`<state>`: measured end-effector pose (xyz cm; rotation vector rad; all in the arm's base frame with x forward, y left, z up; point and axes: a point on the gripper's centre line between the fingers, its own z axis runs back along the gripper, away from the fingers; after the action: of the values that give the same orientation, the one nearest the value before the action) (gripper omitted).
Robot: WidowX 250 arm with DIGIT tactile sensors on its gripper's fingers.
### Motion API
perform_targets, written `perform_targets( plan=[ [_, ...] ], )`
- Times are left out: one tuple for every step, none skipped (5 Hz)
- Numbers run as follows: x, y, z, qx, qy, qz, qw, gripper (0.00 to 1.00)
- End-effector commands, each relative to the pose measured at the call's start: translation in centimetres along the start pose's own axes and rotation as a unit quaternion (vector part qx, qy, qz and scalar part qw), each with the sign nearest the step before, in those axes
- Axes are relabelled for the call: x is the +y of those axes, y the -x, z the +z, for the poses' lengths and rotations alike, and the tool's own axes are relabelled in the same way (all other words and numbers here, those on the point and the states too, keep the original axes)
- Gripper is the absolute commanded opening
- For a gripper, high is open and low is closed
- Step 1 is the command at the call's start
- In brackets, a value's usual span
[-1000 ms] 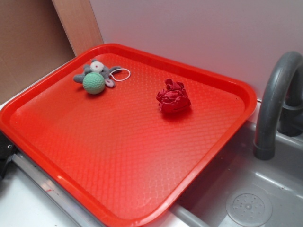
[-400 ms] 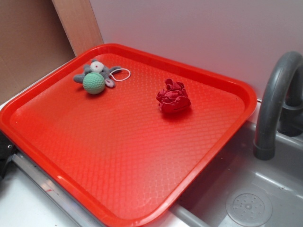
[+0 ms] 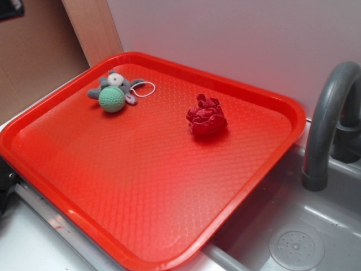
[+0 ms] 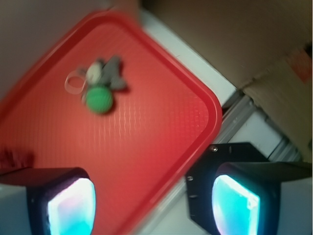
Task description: Grab the green ball.
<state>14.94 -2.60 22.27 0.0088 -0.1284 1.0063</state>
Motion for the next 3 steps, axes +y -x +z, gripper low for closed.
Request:
perform_targets(
  plan=[
    [-2.4, -4.9, -3.1, -0.038, 0.089, 0.043, 0.994, 1.00],
    [-4.0, -6.4, -5.9, -0.069, 0.121, 0.009, 0.990, 1.00],
    [-5.7, -6.6, -9.6, -0.065, 0.119, -0.002, 0.991, 1.00]
  ],
)
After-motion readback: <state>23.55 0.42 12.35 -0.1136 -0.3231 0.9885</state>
